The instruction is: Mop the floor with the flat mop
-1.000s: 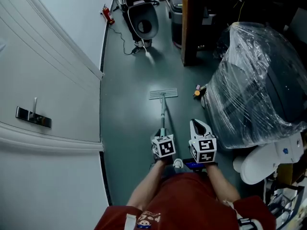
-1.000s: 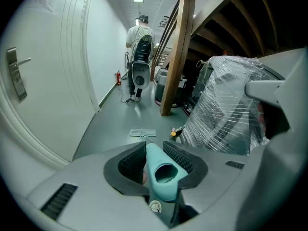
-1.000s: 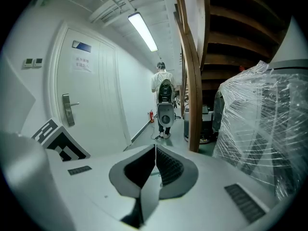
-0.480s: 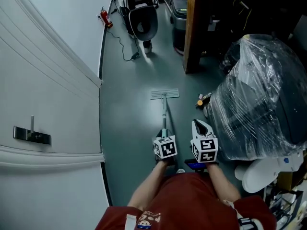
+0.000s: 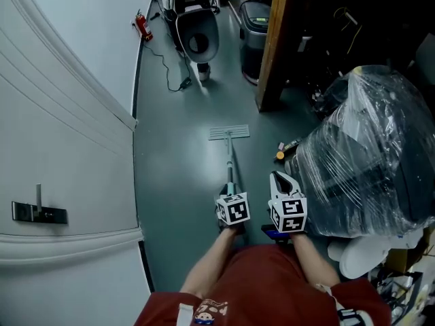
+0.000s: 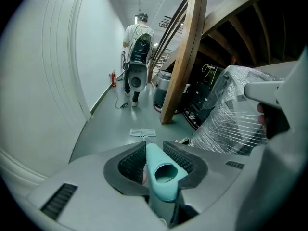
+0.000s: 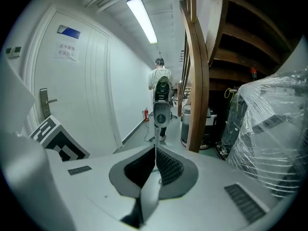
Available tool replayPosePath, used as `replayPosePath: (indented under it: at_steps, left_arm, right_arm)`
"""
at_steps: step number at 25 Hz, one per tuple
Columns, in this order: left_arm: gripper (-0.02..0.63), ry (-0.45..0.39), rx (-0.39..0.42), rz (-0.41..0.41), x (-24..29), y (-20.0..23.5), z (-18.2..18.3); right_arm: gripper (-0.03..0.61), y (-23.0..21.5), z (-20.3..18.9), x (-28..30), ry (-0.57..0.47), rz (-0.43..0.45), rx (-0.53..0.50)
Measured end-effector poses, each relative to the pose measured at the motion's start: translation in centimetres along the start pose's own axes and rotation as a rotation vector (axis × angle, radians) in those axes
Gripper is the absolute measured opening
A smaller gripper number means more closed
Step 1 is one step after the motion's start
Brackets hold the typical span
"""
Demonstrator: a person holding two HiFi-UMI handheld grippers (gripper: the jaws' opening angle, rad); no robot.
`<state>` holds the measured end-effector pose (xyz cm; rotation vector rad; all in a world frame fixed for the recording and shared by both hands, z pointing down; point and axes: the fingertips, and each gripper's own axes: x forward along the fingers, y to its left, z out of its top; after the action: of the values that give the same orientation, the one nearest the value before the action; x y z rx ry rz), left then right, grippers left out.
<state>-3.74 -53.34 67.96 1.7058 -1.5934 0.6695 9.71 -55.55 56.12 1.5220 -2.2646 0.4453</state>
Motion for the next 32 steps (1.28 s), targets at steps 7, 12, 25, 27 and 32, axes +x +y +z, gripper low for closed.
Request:
replayPosePath:
  at_steps: [7,12,25,27,32]
  left_arm:
    - [0.127,0.006,0.026,-0.020,3.1,1.7,3.9]
    - [0.127,0.006,0.035,-0.025,5.5,2.1,6.8]
    - [0.127,0.006,0.058,-0.012,13.6,0.1,16.2]
    - [0.127,0.007,0.059,-0.014,14.4,-0.2,17.2]
    - [0.127,0.010,0.065,-0.010,15.7,-0.3,18.2]
  right_arm:
    - [0.020,-0.3,3.4,4.7,-0.024,-0.023,-0.010]
    - [0.020,-1.7,6.2,7.8,-0.053,-0.038,-0.005]
    - [0.020,-8.3,10.3,17.8,-0.042,-0.025,0.017]
    - [0.020,-9.2,10.7,18.8,-0.040,-0.031,0.025]
    - [0.020,-10.3,11.2,20.2,-0.036,-0.035,0.041]
